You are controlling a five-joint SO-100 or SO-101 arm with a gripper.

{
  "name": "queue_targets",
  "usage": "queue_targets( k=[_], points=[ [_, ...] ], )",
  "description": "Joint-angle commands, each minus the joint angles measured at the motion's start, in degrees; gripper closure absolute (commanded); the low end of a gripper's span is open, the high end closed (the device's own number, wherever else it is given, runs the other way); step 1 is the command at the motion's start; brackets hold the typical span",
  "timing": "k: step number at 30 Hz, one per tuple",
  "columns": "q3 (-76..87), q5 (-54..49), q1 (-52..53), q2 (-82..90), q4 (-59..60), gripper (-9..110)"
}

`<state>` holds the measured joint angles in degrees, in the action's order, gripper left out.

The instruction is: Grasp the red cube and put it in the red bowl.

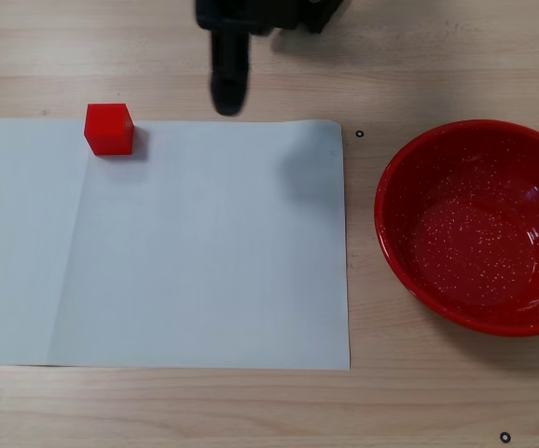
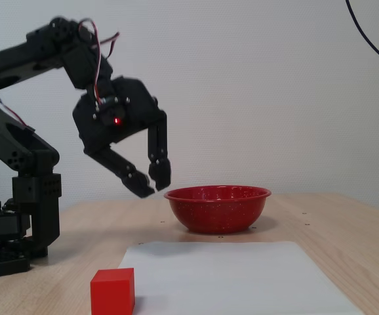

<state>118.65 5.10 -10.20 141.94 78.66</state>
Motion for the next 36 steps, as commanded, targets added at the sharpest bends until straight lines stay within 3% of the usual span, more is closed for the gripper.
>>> queue_targets(
  k=[1,27,36],
  points=[
    [-8.1,1.7,-1.9,-1.5,1.0,101],
    [-40.1,21.4,-24.8,-27.7,19.1,101],
    [-45.9,27.9,-30.5,-34.4,23.0,96]
  ],
)
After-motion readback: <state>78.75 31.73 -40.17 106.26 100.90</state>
